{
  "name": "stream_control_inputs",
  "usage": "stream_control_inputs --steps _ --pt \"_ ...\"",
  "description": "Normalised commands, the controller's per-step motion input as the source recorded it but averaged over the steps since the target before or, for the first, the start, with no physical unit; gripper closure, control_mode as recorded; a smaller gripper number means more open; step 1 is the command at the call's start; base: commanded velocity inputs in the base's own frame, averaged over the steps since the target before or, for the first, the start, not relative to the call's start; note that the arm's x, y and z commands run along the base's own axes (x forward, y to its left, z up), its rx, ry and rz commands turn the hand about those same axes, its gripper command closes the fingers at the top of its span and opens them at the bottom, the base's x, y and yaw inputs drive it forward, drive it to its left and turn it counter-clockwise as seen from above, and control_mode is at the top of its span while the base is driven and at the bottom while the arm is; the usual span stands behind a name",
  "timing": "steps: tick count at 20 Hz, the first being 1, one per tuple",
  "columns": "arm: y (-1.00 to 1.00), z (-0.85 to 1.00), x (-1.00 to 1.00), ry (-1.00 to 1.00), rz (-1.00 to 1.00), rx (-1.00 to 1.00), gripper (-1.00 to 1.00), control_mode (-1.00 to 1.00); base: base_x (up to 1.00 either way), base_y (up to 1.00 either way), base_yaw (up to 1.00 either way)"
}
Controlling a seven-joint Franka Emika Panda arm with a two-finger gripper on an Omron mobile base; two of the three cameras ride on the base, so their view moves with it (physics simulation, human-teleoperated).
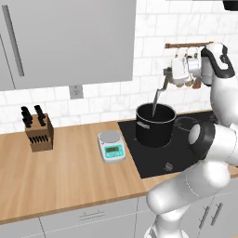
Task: Put the garlic and lime in the pot. Retrieve the spatula and lightly stir the vegetables in the pot.
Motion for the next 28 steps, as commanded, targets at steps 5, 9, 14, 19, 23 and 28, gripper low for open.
stream_control_inputs --steps 5,9,14,19,23,28 --pt "-0.12 -0.59 0.93 0.00 -0.01 -0.02 1.00 -1.00 0.00 0.00 0.00" --pt "-0.29 -0.65 0.58 0.00 0.00 0.00 1.00 -1.00 0.00 0.00 0.00" --pt "-0.12 -0.66 0.18 0.00 0.00 0.00 1.00 -1.00 0.00 0.00 0.00" --pt "0.00 -0.10 0.12 0.00 -0.01 0.00 1.00 -1.00 0.00 0.00 0.00" --pt "0.00 -0.08 -0.22 -0.06 0.00 0.00 1.00 -1.00 0.00 0.00 0.00" --pt "0.01 -0.20 -0.94 -0.14 -0.01 -0.01 1.00 -1.00 0.00 0.00 0.00"
